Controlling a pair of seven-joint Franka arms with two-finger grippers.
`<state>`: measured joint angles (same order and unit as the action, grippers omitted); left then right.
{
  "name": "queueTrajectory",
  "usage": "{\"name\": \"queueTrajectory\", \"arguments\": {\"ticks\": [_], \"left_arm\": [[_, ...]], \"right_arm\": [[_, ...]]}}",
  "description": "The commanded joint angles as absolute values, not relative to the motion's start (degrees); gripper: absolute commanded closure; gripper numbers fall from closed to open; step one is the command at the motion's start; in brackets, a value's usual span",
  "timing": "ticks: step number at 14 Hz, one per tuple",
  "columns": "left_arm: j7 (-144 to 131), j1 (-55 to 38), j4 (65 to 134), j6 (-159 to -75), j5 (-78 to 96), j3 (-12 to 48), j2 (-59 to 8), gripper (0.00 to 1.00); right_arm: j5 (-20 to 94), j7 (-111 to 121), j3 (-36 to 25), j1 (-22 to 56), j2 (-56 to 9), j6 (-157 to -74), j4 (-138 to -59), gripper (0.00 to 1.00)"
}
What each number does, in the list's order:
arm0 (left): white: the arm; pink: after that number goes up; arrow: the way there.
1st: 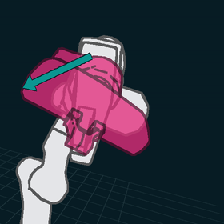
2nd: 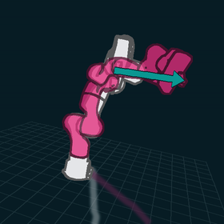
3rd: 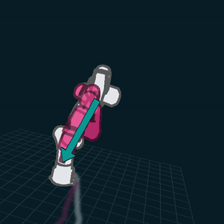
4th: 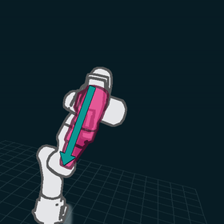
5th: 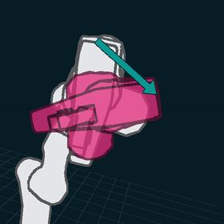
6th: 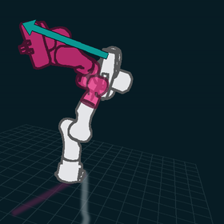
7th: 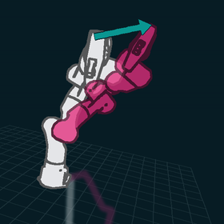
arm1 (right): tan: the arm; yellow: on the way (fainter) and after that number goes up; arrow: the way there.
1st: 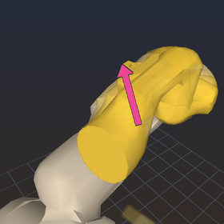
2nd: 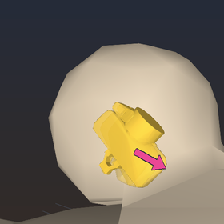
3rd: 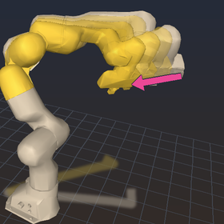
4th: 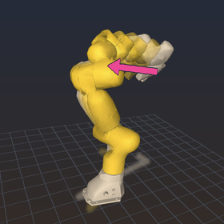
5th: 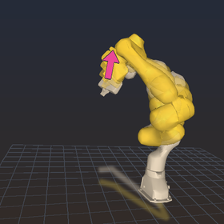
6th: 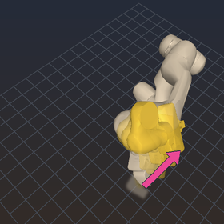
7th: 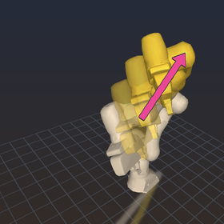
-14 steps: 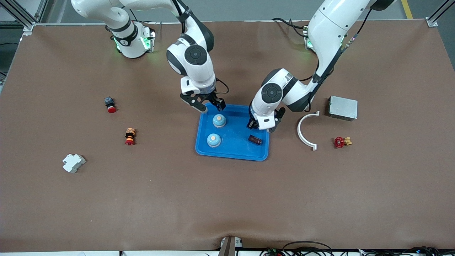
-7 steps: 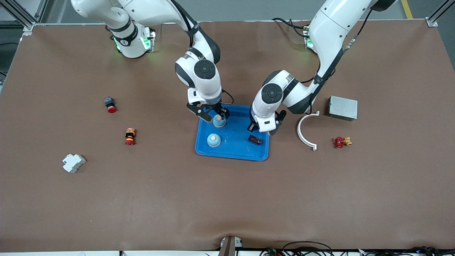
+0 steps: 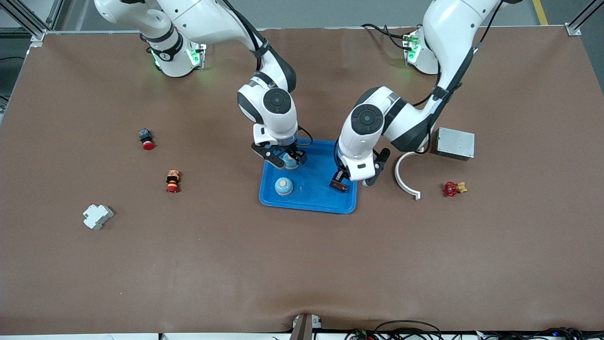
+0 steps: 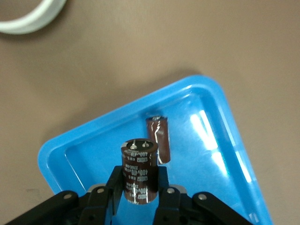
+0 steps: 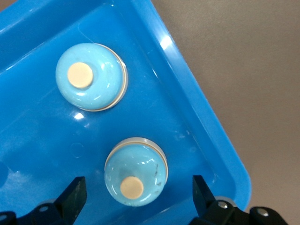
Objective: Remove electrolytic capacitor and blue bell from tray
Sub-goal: 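Carry the capacitor toward the valve while the right gripper carries the bell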
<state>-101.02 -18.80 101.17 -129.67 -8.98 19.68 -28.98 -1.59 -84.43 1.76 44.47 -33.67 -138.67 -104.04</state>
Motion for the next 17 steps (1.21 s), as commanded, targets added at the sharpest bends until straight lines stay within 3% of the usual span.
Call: {"name": "queueTrajectory", "arguments": {"ticks": [1,5,12,13,17], "left_arm": [[-97.8,-16.2,101.2,-124.3,-10.3,19.6,-25.7,1.0],[-87.6,-9.9,101.4,-115.7,-10.0,19.9,-21.4,1.0],[-77.1,0.1,107.0,-114.4,-11.2,20.0,-16.4,1.0],[-76.1,1.4,107.7,-114.4,-11.2,20.0,-16.6,1.0],[-68.2,7.6,109.2,-115.7,-11.2,20.1,-17.4,1.0]], "right_arm": [[-2.9,-86.5,1.1,45.3,-35.9,-138.5,-101.4,0.0],[-3.0,-86.5,1.0,45.4,-36.6,-138.5,-101.3,0.0],[-3.0,-87.4,1.0,45.4,-37.4,-139.2,-100.8,0.0],[-3.0,-87.5,1.0,45.5,-37.4,-139.3,-100.8,0.06],[-5.0,-89.9,0.9,46.4,-37.5,-139.8,-100.8,1.0]]}}
